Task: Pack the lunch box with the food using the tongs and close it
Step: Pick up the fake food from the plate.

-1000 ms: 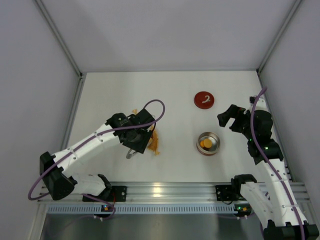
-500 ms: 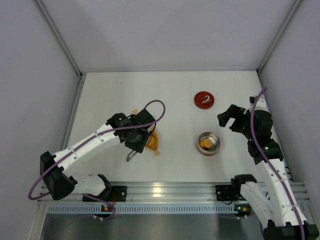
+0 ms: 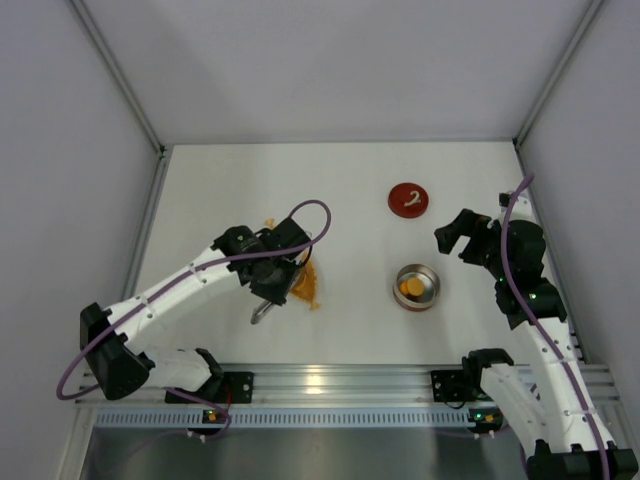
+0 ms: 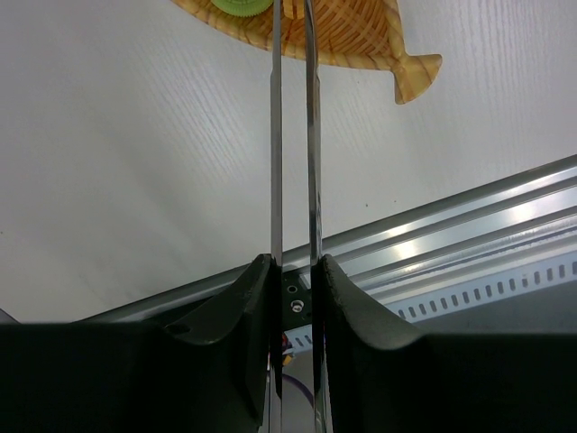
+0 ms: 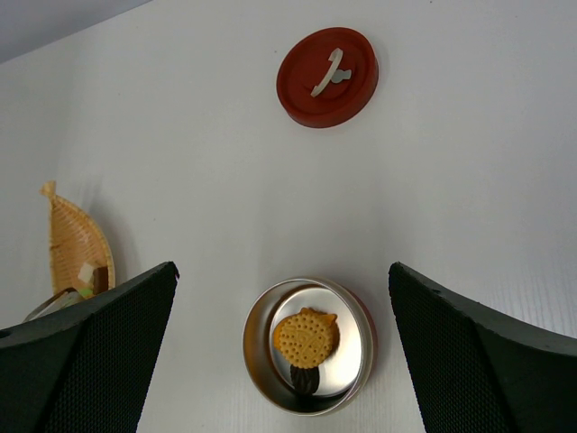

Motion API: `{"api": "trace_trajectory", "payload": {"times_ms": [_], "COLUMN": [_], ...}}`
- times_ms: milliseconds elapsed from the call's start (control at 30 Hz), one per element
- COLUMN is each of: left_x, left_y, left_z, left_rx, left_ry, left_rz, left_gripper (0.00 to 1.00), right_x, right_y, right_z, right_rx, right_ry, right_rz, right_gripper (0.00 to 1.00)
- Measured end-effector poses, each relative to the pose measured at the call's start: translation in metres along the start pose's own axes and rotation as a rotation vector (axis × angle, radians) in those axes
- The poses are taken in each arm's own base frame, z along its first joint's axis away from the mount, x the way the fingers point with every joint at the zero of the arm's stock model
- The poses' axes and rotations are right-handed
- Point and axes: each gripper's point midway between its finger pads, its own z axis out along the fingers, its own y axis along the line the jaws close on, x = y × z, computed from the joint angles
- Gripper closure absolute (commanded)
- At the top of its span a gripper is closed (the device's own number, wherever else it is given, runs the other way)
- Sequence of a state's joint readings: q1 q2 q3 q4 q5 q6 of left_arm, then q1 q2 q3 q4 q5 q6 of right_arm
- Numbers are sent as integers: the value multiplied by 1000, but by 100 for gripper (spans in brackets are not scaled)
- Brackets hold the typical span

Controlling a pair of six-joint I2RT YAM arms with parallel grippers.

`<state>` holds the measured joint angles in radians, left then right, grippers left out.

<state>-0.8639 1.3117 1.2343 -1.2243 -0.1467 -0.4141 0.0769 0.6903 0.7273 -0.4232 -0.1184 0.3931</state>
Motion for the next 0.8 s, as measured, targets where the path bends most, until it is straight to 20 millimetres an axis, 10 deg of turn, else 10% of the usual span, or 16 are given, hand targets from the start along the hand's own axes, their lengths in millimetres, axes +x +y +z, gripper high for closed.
{"api": "trace_trajectory", "payload": {"times_ms": [800], "left_x": [-26], "left_y": [-5], "left_z": [-30], "left_rx": [29], "left_ry": [-94], "left_rz": [-15], "left_gripper": [80], "right_x": [2], "right_y": [-1], "right_z": [2], "right_rx": [4], "right_ry": [10], "right_rz": [1], "right_gripper": [1]}}
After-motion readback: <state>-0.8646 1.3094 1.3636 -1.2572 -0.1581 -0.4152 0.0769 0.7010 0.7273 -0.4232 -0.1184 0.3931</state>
